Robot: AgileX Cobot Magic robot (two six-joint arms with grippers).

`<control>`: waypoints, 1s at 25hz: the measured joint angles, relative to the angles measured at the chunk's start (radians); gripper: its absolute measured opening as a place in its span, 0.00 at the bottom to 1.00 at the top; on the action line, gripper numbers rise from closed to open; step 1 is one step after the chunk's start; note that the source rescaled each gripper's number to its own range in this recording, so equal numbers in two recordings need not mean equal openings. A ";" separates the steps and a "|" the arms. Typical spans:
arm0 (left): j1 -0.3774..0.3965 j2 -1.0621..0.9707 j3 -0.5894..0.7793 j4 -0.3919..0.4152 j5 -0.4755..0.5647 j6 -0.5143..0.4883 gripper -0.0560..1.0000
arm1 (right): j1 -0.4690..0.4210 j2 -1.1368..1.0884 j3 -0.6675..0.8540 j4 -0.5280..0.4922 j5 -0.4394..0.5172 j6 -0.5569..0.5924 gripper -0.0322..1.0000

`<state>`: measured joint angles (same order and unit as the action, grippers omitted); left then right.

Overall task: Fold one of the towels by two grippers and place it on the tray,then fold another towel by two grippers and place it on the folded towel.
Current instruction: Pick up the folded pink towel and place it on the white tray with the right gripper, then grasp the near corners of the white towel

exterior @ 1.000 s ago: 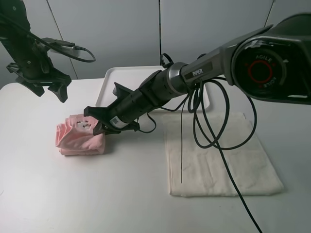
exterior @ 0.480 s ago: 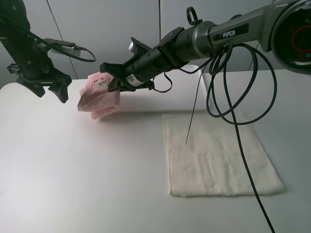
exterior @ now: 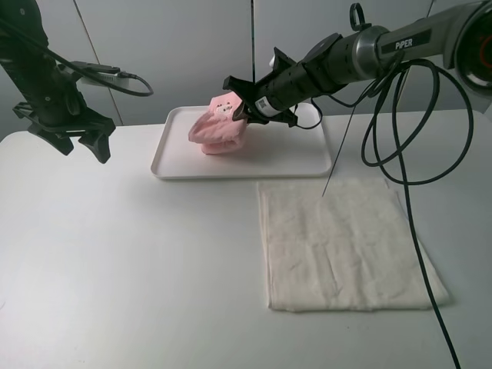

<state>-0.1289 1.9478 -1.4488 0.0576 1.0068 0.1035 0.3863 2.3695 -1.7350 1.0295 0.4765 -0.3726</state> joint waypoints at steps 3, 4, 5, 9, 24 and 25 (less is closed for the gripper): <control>0.000 0.000 0.000 -0.005 0.004 0.000 0.90 | -0.010 0.019 0.000 -0.004 -0.017 0.008 0.10; 0.000 0.000 0.000 -0.005 0.006 0.000 0.90 | -0.012 0.020 0.000 -0.008 -0.019 0.008 0.10; 0.000 0.000 0.000 -0.005 0.006 0.003 0.90 | -0.014 0.023 0.000 -0.016 -0.021 0.008 0.10; 0.000 0.000 0.000 -0.009 0.006 0.005 0.90 | -0.016 0.023 0.000 -0.043 -0.030 -0.031 0.29; 0.000 0.000 0.000 -0.025 0.006 0.009 0.90 | -0.079 -0.123 0.000 -0.356 0.131 0.049 1.00; 0.000 0.000 0.000 -0.037 0.006 0.013 0.90 | -0.084 -0.151 0.000 -0.431 0.148 0.086 1.00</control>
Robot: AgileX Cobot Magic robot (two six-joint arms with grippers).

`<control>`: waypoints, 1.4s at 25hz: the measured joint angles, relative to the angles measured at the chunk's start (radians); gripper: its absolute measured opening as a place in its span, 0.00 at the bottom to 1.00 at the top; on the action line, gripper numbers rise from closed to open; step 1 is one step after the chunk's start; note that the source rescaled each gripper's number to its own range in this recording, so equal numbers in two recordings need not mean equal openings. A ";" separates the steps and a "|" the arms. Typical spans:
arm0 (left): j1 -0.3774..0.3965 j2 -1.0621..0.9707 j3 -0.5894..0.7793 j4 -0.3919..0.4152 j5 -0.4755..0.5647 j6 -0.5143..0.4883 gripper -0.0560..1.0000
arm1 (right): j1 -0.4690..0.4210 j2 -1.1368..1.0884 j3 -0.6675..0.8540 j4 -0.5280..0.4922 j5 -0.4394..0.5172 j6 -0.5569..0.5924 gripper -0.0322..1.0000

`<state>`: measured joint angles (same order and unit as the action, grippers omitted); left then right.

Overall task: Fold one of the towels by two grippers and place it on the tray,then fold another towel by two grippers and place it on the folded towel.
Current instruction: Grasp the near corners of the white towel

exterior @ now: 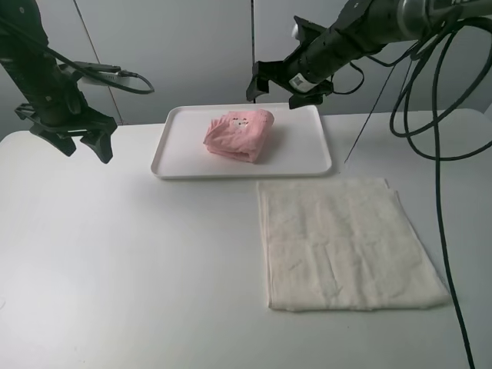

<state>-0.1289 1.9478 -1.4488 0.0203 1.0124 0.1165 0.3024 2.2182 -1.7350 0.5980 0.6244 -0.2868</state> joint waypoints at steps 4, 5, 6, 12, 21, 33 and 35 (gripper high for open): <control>-0.004 0.000 0.000 -0.061 0.000 0.038 0.90 | -0.004 -0.094 0.000 -0.304 0.091 0.133 1.00; -0.006 0.000 0.000 -0.075 0.001 0.050 0.90 | -0.004 -0.111 0.000 -0.352 0.114 0.153 1.00; -0.010 0.000 0.000 -0.082 0.002 0.057 0.90 | -0.004 -0.132 0.007 -0.400 0.130 0.163 1.00; -0.048 0.000 0.000 -0.097 0.017 0.068 0.90 | -0.004 -0.313 0.262 -0.509 0.132 0.190 1.00; -0.266 0.000 0.000 -0.097 -0.009 0.097 0.90 | -0.004 -0.746 0.767 -0.598 0.138 0.239 1.00; -0.657 0.085 -0.002 -0.093 -0.111 0.193 0.90 | -0.004 -0.998 0.989 -0.679 0.458 0.075 1.00; -0.711 0.114 -0.002 -0.088 -0.111 0.197 0.90 | -0.004 -1.000 1.001 -0.727 0.475 -0.014 1.00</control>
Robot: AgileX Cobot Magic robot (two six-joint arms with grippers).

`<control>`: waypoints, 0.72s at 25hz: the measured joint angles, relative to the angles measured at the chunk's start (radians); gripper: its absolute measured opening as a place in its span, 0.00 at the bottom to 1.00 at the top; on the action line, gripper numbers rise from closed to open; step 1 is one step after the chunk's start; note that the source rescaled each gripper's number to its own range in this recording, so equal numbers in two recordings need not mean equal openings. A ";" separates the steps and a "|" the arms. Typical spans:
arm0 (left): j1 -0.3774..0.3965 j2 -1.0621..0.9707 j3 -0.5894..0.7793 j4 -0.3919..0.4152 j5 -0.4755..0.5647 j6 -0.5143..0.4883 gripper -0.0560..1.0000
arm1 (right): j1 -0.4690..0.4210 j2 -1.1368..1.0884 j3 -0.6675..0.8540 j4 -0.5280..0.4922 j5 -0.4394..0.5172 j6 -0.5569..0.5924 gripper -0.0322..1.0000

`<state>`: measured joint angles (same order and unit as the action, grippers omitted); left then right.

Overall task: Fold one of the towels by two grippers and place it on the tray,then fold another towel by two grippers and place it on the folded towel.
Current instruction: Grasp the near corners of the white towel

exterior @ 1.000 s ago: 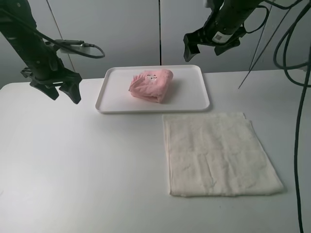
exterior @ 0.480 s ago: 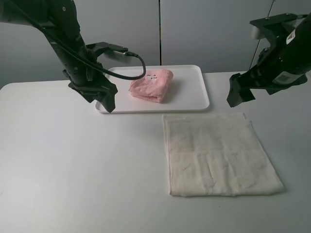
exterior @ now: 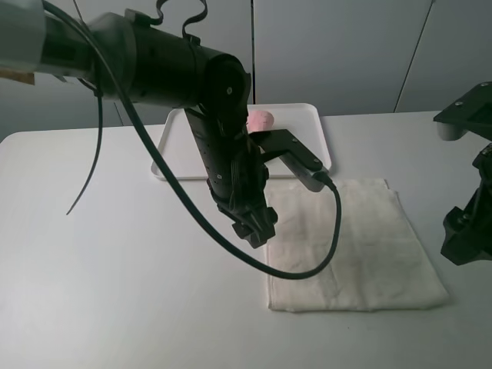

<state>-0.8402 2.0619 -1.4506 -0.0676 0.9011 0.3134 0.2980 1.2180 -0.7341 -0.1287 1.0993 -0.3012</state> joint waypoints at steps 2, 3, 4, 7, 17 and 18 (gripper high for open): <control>-0.038 0.021 0.000 0.003 0.000 0.002 0.90 | 0.000 -0.002 0.014 -0.038 -0.002 -0.135 1.00; -0.055 0.026 0.000 0.005 0.000 0.002 0.90 | 0.000 -0.002 0.021 -0.048 -0.002 -0.196 1.00; -0.072 0.033 0.000 0.005 0.000 0.002 0.90 | 0.000 -0.002 0.029 -0.052 -0.002 -0.272 1.00; -0.112 0.046 0.000 0.007 0.000 0.002 0.90 | 0.000 -0.003 0.051 -0.052 -0.022 -0.457 1.00; -0.204 0.057 0.000 0.100 0.009 0.004 0.90 | 0.000 -0.003 0.226 -0.038 -0.229 -0.748 1.00; -0.204 0.058 0.000 0.107 0.007 0.009 0.90 | 0.000 -0.003 0.236 -0.027 -0.243 -0.774 1.00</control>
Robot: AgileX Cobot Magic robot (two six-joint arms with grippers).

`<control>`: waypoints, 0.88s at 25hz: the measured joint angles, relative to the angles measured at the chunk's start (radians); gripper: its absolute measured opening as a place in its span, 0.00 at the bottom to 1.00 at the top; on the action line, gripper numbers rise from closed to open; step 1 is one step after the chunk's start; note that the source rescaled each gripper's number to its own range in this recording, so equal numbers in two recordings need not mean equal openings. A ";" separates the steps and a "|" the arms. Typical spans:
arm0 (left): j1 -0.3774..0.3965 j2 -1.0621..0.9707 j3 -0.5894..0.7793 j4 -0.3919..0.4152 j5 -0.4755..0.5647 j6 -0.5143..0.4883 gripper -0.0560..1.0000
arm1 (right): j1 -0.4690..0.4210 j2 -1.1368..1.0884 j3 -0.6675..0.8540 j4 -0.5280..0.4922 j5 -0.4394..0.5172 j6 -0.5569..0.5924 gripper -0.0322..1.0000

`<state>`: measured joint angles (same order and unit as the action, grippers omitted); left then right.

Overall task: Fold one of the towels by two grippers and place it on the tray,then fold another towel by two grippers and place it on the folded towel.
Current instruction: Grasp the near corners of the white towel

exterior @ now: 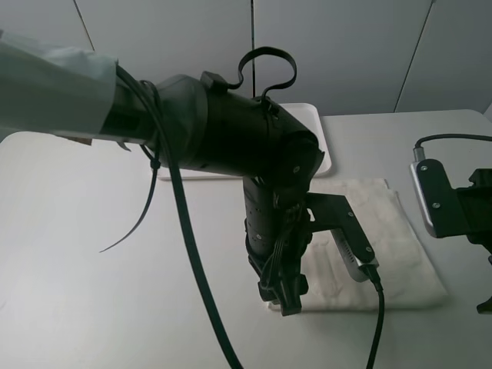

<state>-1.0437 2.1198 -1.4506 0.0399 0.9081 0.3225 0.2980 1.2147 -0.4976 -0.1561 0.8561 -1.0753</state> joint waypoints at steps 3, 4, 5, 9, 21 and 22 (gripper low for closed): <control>0.000 0.000 0.000 0.029 -0.010 0.015 0.90 | 0.000 0.000 0.031 0.036 -0.042 -0.071 1.00; 0.000 0.000 0.000 0.032 -0.014 0.016 0.90 | 0.000 0.000 0.037 0.041 -0.052 -0.092 1.00; 0.000 0.000 0.000 0.034 -0.018 0.020 0.90 | 0.000 0.000 0.045 0.042 -0.063 -0.111 1.00; 0.000 0.000 0.000 0.034 -0.029 0.028 0.90 | 0.000 0.000 0.056 0.042 -0.088 -0.147 1.00; 0.000 0.048 0.000 -0.013 -0.041 0.046 0.90 | 0.000 0.132 0.056 0.042 -0.147 -0.150 1.00; 0.000 0.053 0.000 -0.013 -0.041 0.046 0.90 | 0.000 0.144 0.056 0.042 -0.156 -0.150 1.00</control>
<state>-1.0437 2.1732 -1.4506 0.0271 0.8667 0.3681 0.2980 1.3587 -0.4418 -0.1142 0.6996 -1.2255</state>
